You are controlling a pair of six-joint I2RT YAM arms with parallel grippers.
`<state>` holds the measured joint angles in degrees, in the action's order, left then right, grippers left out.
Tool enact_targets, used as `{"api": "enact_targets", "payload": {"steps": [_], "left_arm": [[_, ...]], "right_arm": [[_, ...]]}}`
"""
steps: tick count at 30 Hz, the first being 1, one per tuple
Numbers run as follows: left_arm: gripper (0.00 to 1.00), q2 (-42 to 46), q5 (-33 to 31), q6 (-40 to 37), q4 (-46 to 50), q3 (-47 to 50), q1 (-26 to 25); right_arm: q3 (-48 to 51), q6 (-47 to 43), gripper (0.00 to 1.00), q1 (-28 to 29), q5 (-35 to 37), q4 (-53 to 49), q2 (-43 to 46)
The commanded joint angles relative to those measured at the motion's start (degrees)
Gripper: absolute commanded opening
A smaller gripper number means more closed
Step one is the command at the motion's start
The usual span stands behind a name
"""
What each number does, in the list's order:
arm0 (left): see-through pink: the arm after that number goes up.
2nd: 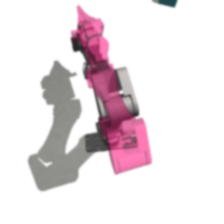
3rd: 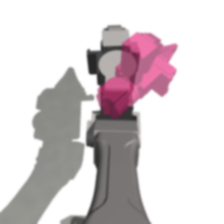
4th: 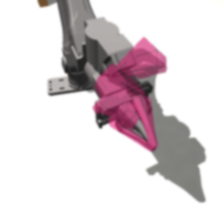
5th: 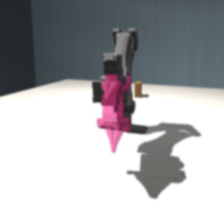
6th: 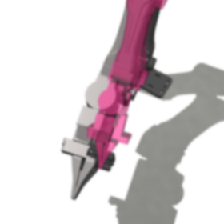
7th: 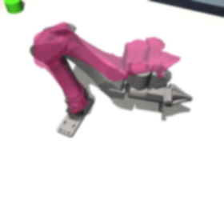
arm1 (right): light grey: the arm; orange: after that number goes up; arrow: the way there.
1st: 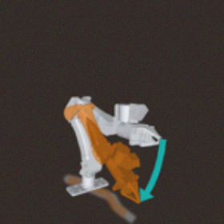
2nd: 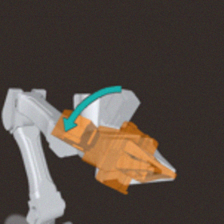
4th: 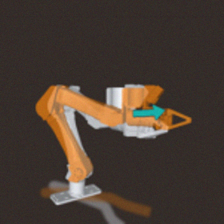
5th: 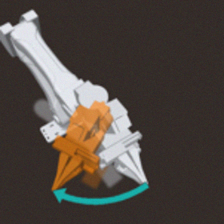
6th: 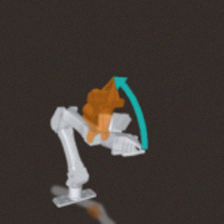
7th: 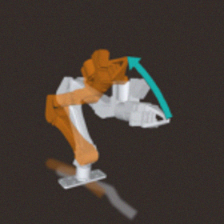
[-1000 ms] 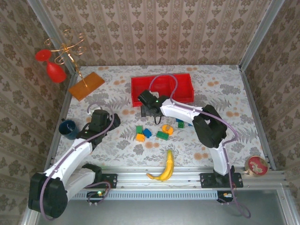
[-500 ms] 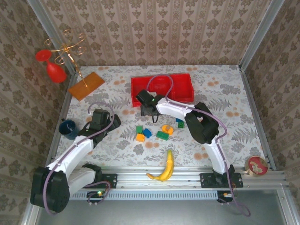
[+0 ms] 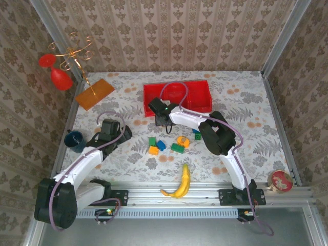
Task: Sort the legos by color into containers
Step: Pick up the lego from the center of the table.
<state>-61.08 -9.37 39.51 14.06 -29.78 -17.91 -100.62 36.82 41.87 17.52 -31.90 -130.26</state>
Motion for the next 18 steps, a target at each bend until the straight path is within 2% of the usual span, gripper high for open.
{"api": "enact_targets", "payload": {"steps": [1,11,18], "left_arm": [[1.00,-0.5,0.6,1.6,0.1,-2.0,0.4],[1.00,-0.5,0.0,1.5,0.7,-2.1,0.4],[1.00,-0.1,-0.7,1.5,1.1,-2.2,0.4]], "right_arm": [[-1.4,-0.8,0.55,-0.3,0.0,0.0,-1.1],[0.3,-1.3,0.34,-0.1,-0.9,0.8,0.5],[6.9,0.0,0.23,0.1,-1.1,2.5,7.4]]}}
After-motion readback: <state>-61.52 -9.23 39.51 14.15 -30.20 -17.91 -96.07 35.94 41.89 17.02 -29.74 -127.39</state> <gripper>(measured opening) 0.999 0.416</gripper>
